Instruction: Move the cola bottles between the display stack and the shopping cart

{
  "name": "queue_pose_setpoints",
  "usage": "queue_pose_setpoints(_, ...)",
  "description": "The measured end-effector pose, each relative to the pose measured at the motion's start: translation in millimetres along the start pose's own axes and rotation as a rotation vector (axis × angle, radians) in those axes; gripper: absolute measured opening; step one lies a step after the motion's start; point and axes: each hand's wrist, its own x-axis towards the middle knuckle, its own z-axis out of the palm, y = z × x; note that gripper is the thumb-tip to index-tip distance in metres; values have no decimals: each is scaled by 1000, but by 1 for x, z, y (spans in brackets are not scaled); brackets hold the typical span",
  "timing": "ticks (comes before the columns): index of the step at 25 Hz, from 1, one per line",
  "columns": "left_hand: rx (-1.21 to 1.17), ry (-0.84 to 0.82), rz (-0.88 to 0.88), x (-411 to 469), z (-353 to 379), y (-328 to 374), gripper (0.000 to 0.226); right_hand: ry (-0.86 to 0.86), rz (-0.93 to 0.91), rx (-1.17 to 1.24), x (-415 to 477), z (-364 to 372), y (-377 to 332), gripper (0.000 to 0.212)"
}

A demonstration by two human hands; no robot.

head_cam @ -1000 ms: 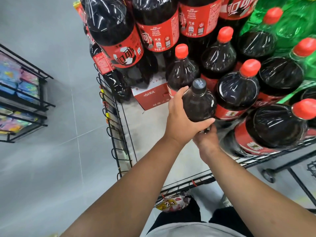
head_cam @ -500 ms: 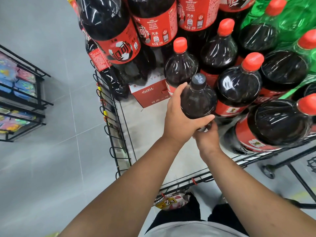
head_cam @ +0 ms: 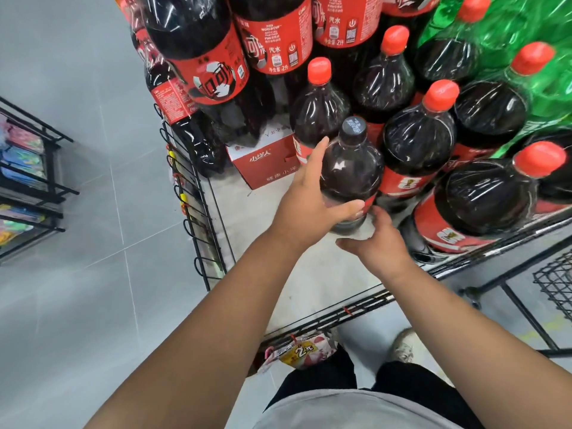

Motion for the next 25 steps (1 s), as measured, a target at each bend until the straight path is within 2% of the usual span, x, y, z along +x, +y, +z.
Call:
queue_pose_setpoints(3,142,-21,28,-21,-19,17,103,18,-72,-101,-21,-20,-4,91)
queue_pose_setpoints(7,322,-29,148,-56,-28,45,81,-4,-199,-256,-57,-54,-12,84)
queue_pose_setpoints(12,471,-58,185,-109,-2,76,70,-36,-320,-357,-110,-105,-3,74)
queue_pose_setpoints(16,552,-153,163,-151,41,106,76,34,-348,-411,-151,-156,20,68)
queue_pose_setpoints(19,557,-218,266,-169,82,135,81,114,-313,-434,-177,-203,48,69)
queue_pose_setpoints(25,596,-327,497,-175,159,193,76,286,-210,-471,-220,-294,107,73)
